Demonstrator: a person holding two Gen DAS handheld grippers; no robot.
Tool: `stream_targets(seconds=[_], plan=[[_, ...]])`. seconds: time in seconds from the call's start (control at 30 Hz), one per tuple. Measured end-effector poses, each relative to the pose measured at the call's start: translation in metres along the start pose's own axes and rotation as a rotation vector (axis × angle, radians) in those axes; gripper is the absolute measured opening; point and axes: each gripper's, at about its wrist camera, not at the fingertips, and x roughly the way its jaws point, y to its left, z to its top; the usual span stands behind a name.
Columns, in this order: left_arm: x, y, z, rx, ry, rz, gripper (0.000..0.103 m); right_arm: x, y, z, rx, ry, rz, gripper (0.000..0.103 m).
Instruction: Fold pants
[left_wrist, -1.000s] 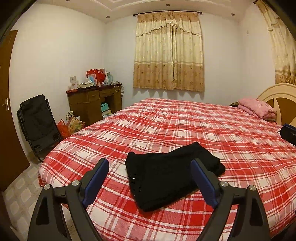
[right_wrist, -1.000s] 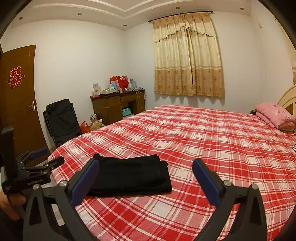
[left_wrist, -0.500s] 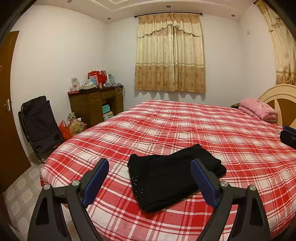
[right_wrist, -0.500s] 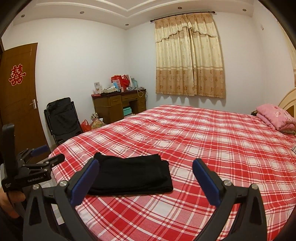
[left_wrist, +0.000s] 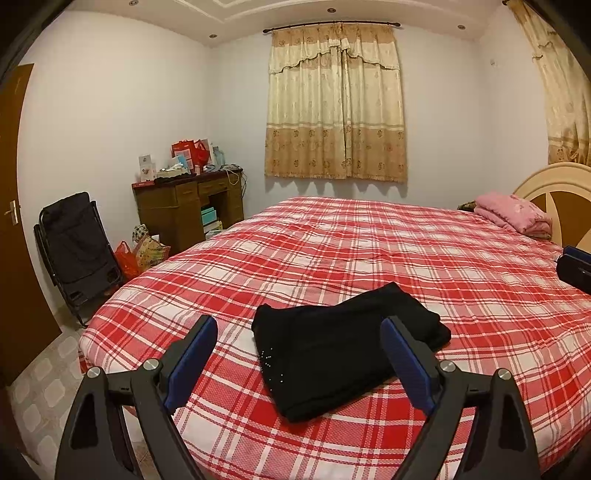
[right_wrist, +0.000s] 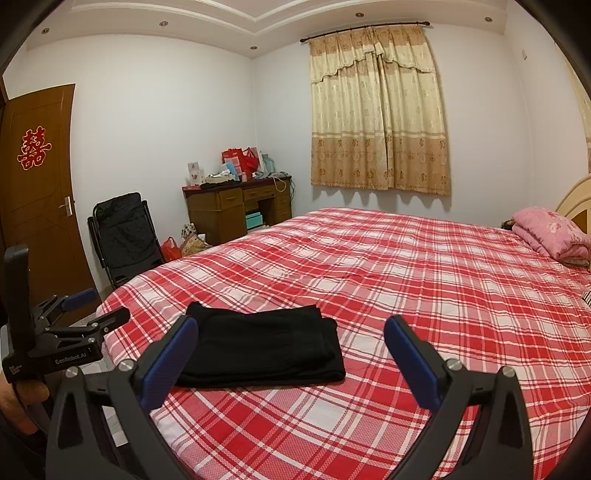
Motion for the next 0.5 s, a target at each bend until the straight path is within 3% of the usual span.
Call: stream_targets(seconds=[0.5], plan=[[-0.0016, 0.0000, 0.0002, 0.001, -0.014, -0.022, 0.091, 0.0011, 0.0013, -0.0026, -0.006, 0.006, 0.002, 0.103]])
